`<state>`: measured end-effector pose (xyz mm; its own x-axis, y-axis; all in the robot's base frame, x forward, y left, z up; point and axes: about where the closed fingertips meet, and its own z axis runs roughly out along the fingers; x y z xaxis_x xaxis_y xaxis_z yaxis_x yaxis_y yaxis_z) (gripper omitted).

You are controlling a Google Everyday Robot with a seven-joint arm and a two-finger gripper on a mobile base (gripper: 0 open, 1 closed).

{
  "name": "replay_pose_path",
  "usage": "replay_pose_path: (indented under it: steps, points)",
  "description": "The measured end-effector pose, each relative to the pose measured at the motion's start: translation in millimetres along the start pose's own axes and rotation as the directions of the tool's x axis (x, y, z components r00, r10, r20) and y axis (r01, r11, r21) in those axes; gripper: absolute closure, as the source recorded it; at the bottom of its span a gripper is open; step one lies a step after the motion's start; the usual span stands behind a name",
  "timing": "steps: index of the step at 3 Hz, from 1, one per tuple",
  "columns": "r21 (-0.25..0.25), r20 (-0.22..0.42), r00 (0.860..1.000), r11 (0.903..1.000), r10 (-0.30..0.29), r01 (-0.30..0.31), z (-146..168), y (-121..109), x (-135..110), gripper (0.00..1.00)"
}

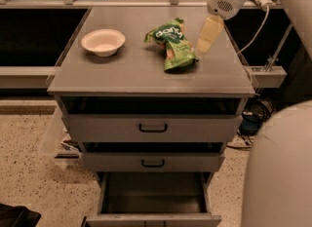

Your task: Place green rice chip bag into bottom drawer

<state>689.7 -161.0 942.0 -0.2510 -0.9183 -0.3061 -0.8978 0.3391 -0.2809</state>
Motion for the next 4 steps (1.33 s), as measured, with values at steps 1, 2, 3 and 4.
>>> replay_pose_path:
  steps: [1,2,3,4]
  points:
    - [-0.015,0.013,0.996,0.9963,0.085,-0.085,39.3,-27.1,7.5,0.0]
    - [-0.069,0.07,0.984,0.9849,0.164,-0.159,80.5,-36.4,-2.0,0.0]
    - [-0.14,0.123,0.966,0.9676,0.227,-0.21,115.1,-36.2,-22.5,0.0]
    - [-0.143,0.13,0.964,0.9661,0.233,-0.215,119.1,-37.7,-24.2,0.18]
